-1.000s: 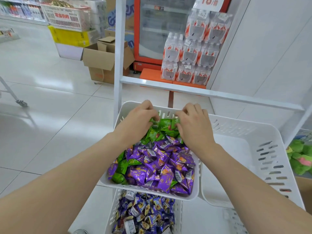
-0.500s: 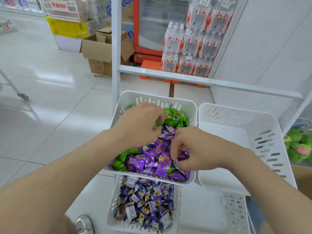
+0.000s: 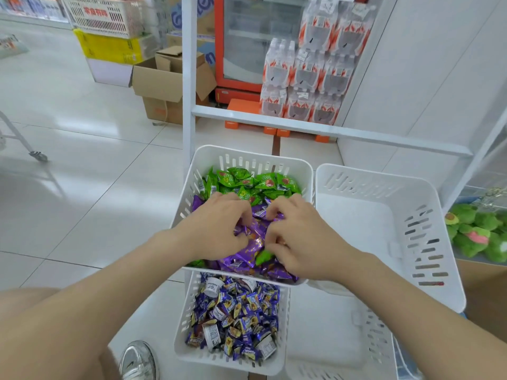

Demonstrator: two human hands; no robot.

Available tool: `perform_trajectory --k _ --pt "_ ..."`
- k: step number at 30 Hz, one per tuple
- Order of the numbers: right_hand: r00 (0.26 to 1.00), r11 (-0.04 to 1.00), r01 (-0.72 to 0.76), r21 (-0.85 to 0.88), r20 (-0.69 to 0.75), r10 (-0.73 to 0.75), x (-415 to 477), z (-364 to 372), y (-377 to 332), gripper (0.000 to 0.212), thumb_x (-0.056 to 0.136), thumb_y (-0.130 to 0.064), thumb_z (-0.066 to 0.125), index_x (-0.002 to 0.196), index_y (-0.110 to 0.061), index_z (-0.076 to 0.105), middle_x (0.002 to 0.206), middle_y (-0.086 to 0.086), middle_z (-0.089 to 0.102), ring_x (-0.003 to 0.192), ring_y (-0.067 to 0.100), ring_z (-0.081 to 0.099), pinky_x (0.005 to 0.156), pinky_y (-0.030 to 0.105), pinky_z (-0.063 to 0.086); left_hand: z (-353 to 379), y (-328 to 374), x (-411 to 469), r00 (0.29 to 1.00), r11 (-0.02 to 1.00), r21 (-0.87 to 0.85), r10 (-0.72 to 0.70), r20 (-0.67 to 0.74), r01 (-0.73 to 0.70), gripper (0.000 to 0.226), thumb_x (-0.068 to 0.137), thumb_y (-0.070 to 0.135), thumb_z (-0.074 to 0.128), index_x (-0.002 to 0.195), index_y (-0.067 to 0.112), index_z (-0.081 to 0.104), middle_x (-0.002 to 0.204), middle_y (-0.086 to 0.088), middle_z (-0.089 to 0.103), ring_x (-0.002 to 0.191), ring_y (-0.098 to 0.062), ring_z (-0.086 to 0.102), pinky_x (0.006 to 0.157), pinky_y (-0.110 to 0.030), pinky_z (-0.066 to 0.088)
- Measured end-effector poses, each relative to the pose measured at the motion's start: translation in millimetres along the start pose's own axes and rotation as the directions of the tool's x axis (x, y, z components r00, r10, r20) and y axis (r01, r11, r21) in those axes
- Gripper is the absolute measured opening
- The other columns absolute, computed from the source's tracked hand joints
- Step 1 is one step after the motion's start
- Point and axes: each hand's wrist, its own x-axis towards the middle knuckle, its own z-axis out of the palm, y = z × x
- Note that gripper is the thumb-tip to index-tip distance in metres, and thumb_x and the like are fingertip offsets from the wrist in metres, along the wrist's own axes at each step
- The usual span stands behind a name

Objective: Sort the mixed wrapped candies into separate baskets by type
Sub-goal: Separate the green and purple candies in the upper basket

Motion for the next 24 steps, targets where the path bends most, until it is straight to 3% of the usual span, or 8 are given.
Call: perform_trajectory --k 2,5,8,11,14,17,20,24 --pt "0.994 0.963 -0.076 0.259 -0.056 0.094 3 -13 7 0.01 0.093 -0.029 0.065 0.085 -0.026 0.07 0.108 -0.007 0.058 0.104 0.017 0.052 0.095 0.036 0.043 2 -8 -1 0.998 0.994 0.092 -0.054 0.031 0.051 0.03 0.08 0.035 0.056 0.109 0.028 0.056 0.115 0.003 0.051 0.112 -0.028 0.05 0.105 -0.044 0.039" --pt "0.94 0.755 -0.253 0.605 -0.03 0.339 8 -26 16 0.012 0.1 -0.021 0.059 0.088 -0.021 0.06 0.105 -0.008 0.071 0.099 0.006 0.068 0.087 0.033 0.053 5 -3 -1 0.987 0.993 0.082 -0.094 0.132 0.084 0.04 0.09 0.042 0.053 0.128 0.029 0.049 0.125 -0.002 0.046 0.116 -0.031 0.047 0.104 -0.049 0.042" --pt "0.837 0.687 -0.288 0.667 -0.173 0.518 22 -23 19 0.016 0.098 -0.019 0.059 0.084 -0.02 0.053 0.078 0.004 0.069 0.072 0.009 0.066 0.067 0.037 0.052 19 15 -4 0.99 0.993 0.104 -0.071 0.12 0.059 0.048 0.095 0.056 0.049 0.135 0.031 0.045 0.127 -0.006 0.041 0.113 -0.03 0.041 0.102 -0.051 0.043" --pt "0.8 0.77 -0.334 0.544 -0.268 0.536 43 -12 16 0.014 0.097 -0.021 0.058 0.086 -0.019 0.05 0.068 0.0 0.06 0.059 0.016 0.055 0.058 0.038 0.046 35 24 -6 0.997 0.977 0.214 -0.01 0.076 -0.007 0.051 0.098 0.055 0.043 0.139 0.025 0.039 0.123 -0.009 0.038 0.106 -0.031 0.036 0.098 -0.051 0.044" --pt "0.865 0.953 -0.235 0.193 -0.407 0.295 68 0 13 0.012 0.102 -0.021 0.055 0.093 -0.014 0.051 0.08 0.002 0.059 0.069 0.023 0.054 0.064 0.045 0.046 25 18 -2 0.997 0.986 0.164 -0.022 0.074 0.009 0.058 0.097 0.055 0.047 0.145 0.025 0.035 0.123 -0.008 0.044 0.107 -0.031 0.041 0.099 -0.05 0.044" --pt "0.849 0.98 -0.177 -0.097 -0.519 0.102 94 4 18 0.012 0.101 -0.021 0.058 0.094 -0.011 0.057 0.092 0.006 0.06 0.085 0.026 0.053 0.072 0.04 0.046 2 15 -4 0.996 0.989 0.119 -0.079 -0.049 0.085 0.046 0.095 0.051 0.05 0.132 0.024 0.049 0.115 -0.005 0.055 0.109 -0.029 0.052 0.096 -0.048 0.049" --pt "0.907 0.944 -0.209 -0.256 -0.413 0.089 104 12 28 0.01 0.095 -0.026 0.069 0.094 -0.016 0.067 0.099 0.005 0.063 0.096 0.029 0.057 0.079 0.043 0.047 -23 2 -13 0.972 0.978 0.161 -0.095 -0.217 0.132 0.021 0.095 0.036 0.051 0.106 0.024 0.064 0.099 0.0 0.063 0.1 -0.026 0.059 0.088 -0.041 0.051" --pt "0.953 0.926 -0.254 -0.281 -0.238 0.189 100 19 20 0.014 0.093 -0.03 0.063 0.093 -0.022 0.073 0.101 0.002 0.065 0.105 0.028 0.057 0.089 0.041 0.038 -54 -28 -29 0.965 0.997 0.039 -0.055 -0.257 0.067 0.012 0.093 0.025 0.057 0.091 0.027 0.068 0.087 0.008 0.065 0.084 -0.015 0.06 0.081 -0.035 0.049"
